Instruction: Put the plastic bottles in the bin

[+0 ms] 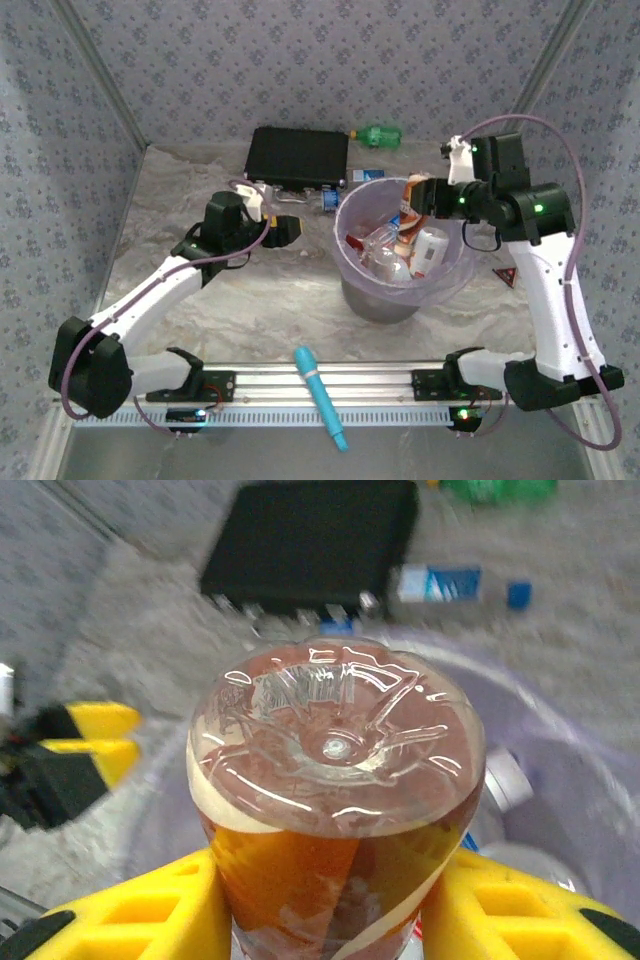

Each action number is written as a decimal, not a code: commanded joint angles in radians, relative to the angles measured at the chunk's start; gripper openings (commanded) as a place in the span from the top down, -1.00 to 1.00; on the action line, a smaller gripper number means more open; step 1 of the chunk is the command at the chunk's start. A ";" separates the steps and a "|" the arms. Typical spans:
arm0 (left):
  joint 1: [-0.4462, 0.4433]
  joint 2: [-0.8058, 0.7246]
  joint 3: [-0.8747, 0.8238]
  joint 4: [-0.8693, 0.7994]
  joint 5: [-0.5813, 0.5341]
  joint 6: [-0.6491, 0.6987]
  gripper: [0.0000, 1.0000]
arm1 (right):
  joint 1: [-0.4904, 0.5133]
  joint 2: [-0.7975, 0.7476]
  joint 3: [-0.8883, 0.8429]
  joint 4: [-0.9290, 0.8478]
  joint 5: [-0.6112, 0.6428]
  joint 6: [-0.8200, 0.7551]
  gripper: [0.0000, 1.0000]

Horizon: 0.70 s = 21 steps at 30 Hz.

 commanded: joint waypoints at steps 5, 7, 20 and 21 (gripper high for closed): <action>0.000 0.016 0.024 -0.022 -0.005 0.016 -0.69 | -0.005 -0.024 -0.178 -0.024 0.006 0.011 0.08; 0.000 0.011 0.024 -0.035 -0.005 0.021 -0.68 | -0.006 -0.025 -0.234 0.001 -0.009 0.019 0.08; -0.016 0.047 0.045 -0.066 -0.003 0.028 -0.69 | 0.008 -0.039 -0.300 0.026 -0.007 0.026 -0.16; -0.020 0.054 0.047 -0.070 -0.003 0.029 -0.70 | 0.007 -0.041 -0.278 0.015 -0.004 0.019 -0.22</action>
